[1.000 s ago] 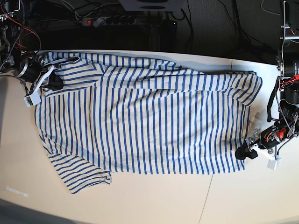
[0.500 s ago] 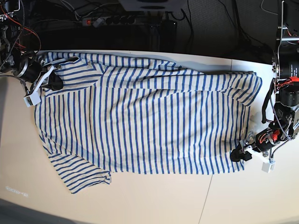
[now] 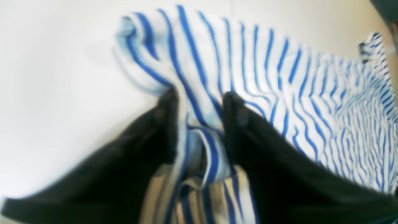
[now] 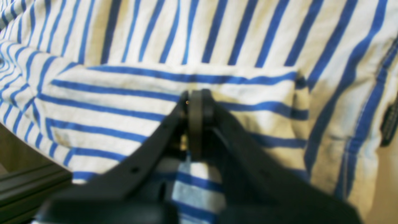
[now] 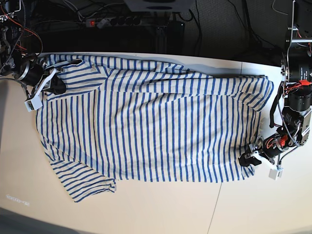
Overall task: Fold the T-shirt properly
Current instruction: 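Release with the left gripper and regrasp the shirt's hem corner, then release with the right gripper and grasp the hem corner near it, then lift both hem corners and fold the hem over toward the collar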
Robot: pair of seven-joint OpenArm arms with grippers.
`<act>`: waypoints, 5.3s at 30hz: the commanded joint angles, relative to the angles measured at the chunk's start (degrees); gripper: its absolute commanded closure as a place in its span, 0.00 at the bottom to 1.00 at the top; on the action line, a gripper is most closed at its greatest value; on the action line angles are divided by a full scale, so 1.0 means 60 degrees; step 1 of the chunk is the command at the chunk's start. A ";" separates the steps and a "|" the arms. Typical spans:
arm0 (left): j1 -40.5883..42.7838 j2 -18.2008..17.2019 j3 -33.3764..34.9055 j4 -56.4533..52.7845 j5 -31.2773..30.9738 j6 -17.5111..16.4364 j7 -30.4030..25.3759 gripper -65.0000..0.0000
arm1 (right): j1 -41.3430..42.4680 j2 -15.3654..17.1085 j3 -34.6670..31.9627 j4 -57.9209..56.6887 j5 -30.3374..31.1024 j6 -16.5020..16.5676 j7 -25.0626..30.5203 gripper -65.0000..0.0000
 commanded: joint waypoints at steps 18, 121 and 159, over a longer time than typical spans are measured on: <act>-0.0255 0.0321 -0.0011 0.0084 0.1224 0.0211 -0.0572 1.00 | 0.0521 0.0186 0.0055 0.0036 0.0324 0.0616 -0.0229 1.00; -0.1344 -0.0907 0.0605 0.0146 -0.3253 -0.0530 0.2973 1.00 | 0.8320 -0.0892 -0.0692 -0.6295 -0.2539 0.0772 0.0860 1.00; 0.0251 -0.1526 0.0605 0.1668 -0.6156 -0.0530 0.6852 1.00 | 0.4524 0.0189 -0.0386 -0.3410 -0.1581 0.0761 0.0178 0.81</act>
